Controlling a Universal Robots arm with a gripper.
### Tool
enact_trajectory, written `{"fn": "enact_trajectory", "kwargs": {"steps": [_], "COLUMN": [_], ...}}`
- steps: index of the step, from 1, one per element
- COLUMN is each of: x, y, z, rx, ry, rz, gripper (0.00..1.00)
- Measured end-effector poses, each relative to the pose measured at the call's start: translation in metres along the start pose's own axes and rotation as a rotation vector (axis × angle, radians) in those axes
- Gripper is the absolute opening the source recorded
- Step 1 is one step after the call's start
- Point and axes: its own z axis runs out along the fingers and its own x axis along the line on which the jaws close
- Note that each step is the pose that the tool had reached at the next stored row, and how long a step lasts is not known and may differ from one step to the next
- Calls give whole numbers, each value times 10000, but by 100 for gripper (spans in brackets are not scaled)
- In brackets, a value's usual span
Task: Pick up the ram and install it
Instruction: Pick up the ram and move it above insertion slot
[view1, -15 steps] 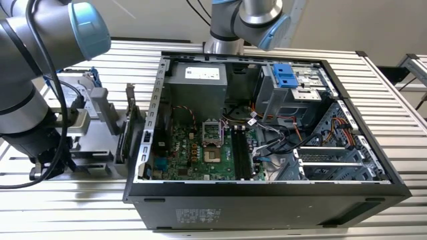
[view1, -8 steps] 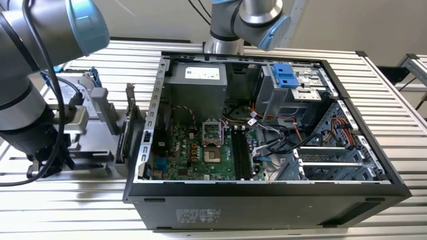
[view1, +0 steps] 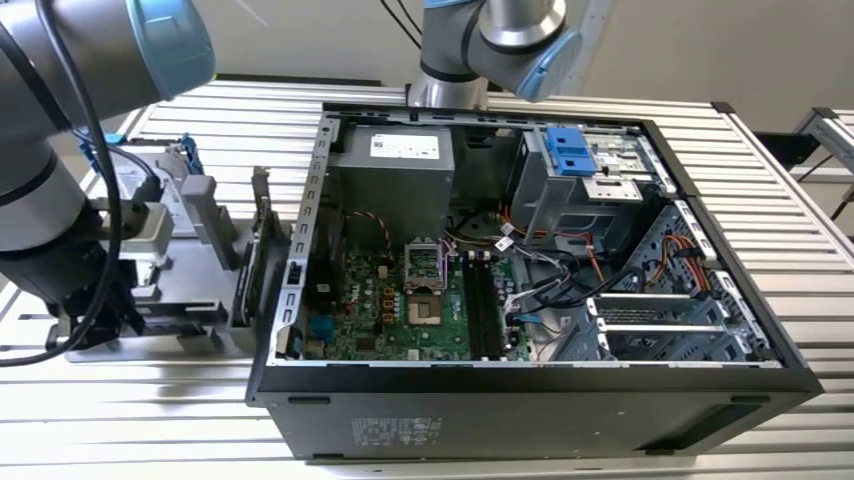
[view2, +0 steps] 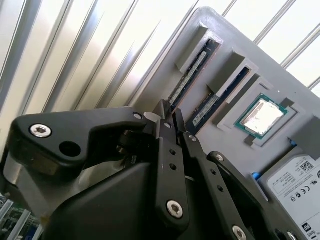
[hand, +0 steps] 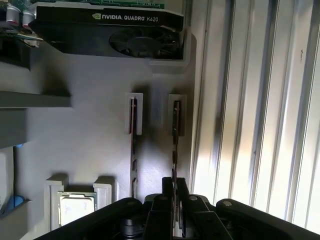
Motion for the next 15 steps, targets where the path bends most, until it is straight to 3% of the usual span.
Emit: {"fn": "enact_trajectory", "kwargs": {"steps": [15], "x": [1], "y": [-1], "z": [-48], "rx": [4], "ry": [-3], "rz": [0], "gripper": [0]}}
